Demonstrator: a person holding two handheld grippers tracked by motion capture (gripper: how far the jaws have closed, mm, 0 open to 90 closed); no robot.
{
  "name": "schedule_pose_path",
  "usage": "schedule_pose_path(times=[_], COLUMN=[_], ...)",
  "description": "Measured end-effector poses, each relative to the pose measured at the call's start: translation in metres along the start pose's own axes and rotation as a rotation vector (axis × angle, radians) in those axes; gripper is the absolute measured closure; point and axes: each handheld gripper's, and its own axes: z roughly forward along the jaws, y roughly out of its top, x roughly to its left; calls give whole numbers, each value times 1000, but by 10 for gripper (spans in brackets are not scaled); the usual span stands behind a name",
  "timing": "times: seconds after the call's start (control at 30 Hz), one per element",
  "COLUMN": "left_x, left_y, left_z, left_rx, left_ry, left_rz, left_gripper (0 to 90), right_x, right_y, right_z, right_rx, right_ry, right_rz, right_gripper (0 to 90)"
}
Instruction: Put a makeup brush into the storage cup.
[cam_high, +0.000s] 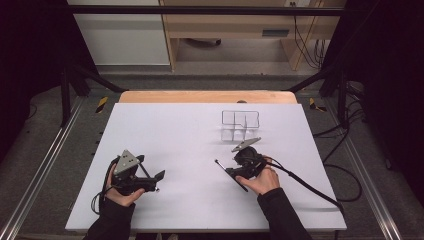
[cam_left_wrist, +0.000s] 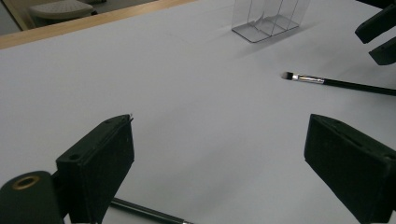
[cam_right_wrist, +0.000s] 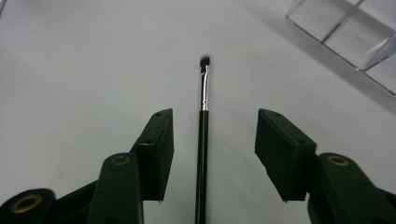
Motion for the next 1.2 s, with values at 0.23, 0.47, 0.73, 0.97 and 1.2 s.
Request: schedule_pose_path(times=[0.23, 0.47, 0.73, 0.97, 1.2], left_x=[1, 1, -1, -1, -1], left_y=[0, 0, 1, 0, 0], left_z=[0, 0, 1, 1, 2], left_rx=[2, 2, 6, 9, 12], left_ry=[1, -1, -2, 2, 2], left_rz=[0, -1, 9, 11, 14], left_gripper=[75, 75, 75, 75, 75], right_x=[7, 13, 11, 10, 10], right_y=[15, 24, 27, 26, 29], right_z=[1, 10, 19, 29, 34], right_rx=[87, 190, 237, 285, 314], right_ry=[-23, -35, -31, -31, -25], right_rz=[-46, -83, -80, -90, -85], right_gripper=[441, 503, 576, 626, 670])
